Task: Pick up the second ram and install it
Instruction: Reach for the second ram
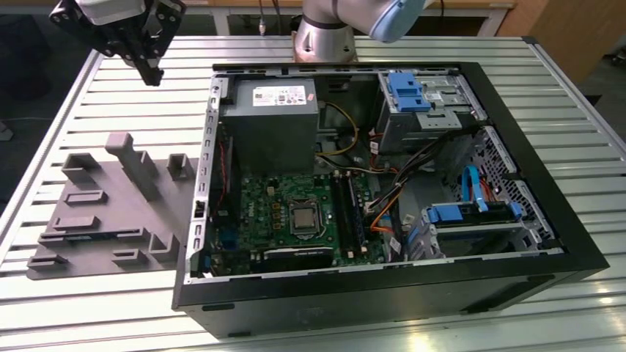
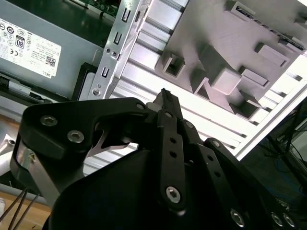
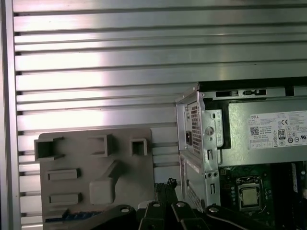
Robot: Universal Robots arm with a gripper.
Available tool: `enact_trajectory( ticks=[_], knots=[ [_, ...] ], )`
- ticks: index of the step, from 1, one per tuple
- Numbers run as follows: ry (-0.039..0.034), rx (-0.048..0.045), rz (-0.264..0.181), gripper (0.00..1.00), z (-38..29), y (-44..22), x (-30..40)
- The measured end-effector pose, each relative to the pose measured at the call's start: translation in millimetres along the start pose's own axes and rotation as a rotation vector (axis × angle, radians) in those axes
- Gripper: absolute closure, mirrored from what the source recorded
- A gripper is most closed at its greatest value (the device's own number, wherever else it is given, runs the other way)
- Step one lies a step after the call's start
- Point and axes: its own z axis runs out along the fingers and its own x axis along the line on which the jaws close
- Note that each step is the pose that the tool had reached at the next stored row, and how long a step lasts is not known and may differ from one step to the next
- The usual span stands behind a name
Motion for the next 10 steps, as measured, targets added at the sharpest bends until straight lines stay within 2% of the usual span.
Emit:
enact_trajectory(
  ticks=[10],
  knots=[
    [-0.0006, -0.0001, 0.0, 0.89, -0.4, -1.2, 9.3]
  ],
)
